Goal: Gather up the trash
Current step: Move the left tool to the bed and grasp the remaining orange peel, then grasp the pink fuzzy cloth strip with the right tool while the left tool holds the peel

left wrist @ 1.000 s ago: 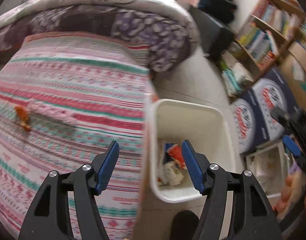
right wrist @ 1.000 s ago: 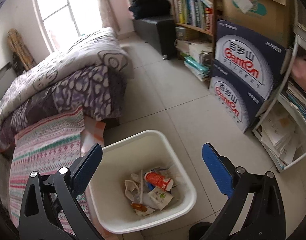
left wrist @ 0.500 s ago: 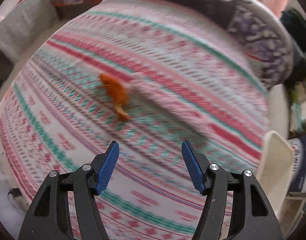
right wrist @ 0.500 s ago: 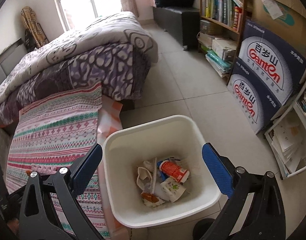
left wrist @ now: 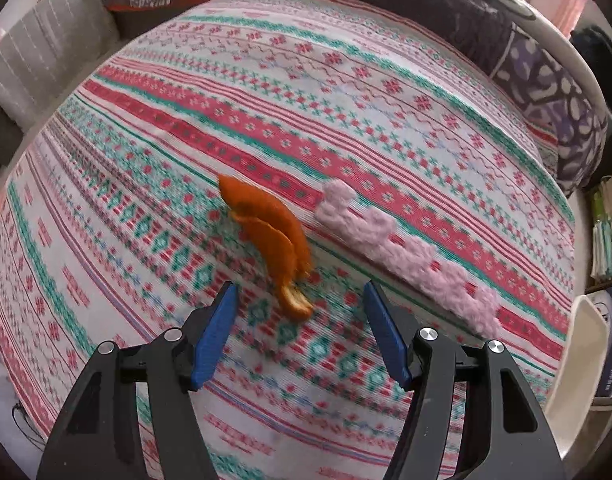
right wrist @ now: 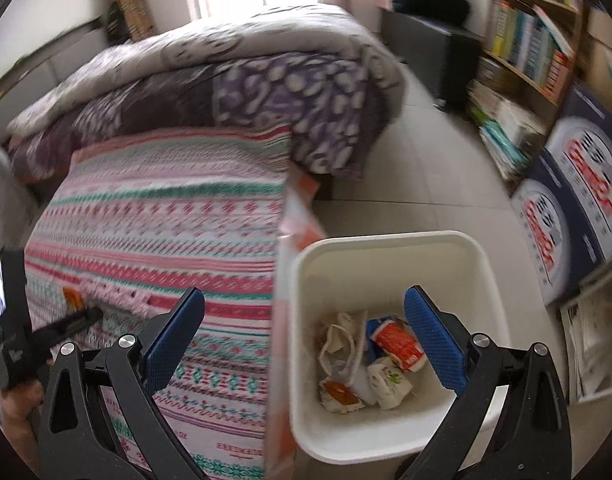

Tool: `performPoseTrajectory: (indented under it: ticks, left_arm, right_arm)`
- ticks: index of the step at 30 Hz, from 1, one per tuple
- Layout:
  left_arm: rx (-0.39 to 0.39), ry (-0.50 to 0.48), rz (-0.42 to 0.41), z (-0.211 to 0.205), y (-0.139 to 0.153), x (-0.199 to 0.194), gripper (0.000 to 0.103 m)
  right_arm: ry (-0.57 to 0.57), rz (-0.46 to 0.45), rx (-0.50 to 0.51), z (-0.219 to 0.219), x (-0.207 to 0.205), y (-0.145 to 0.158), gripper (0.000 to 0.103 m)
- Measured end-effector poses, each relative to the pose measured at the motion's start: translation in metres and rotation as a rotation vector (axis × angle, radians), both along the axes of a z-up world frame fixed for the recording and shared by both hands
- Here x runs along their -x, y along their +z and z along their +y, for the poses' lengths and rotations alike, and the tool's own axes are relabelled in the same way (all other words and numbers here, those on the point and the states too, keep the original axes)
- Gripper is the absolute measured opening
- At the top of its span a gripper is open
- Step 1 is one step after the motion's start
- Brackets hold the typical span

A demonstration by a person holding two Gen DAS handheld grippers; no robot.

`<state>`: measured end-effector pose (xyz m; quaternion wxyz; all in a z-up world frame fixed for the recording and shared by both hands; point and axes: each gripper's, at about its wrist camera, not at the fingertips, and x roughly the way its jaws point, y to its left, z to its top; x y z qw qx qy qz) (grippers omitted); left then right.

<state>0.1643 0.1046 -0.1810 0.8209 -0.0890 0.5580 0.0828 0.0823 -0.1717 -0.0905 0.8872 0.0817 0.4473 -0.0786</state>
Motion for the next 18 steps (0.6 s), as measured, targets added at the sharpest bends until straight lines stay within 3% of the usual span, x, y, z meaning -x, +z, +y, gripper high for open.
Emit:
performPoseTrajectory:
  ticks: [3, 8, 10, 18]
  left_arm:
    - [-0.007, -0.01, -0.023, 0.013, -0.001, -0.001, 0.052]
    - [0.021, -0.01, -0.03, 0.03, 0.008, 0.009, 0.015]
    - [0.057, -0.006, -0.027, 0.044, 0.009, 0.013, 0.014]
    - [0.057, 0.041, -0.013, 0.09, 0.019, 0.041, 0.014]
  right_arm:
    - [0.059, 0.009, 0.008, 0.019, -0.008, -0.007, 0.096]
    - [0.187, 0.014, 0.035, 0.06, -0.021, -0.021, 0.096]
    - [0.235, 0.022, 0.041, 0.074, -0.024, -0.027, 0.096]
    - [0.402, 0.02, 0.071, 0.133, -0.033, -0.043, 0.096]
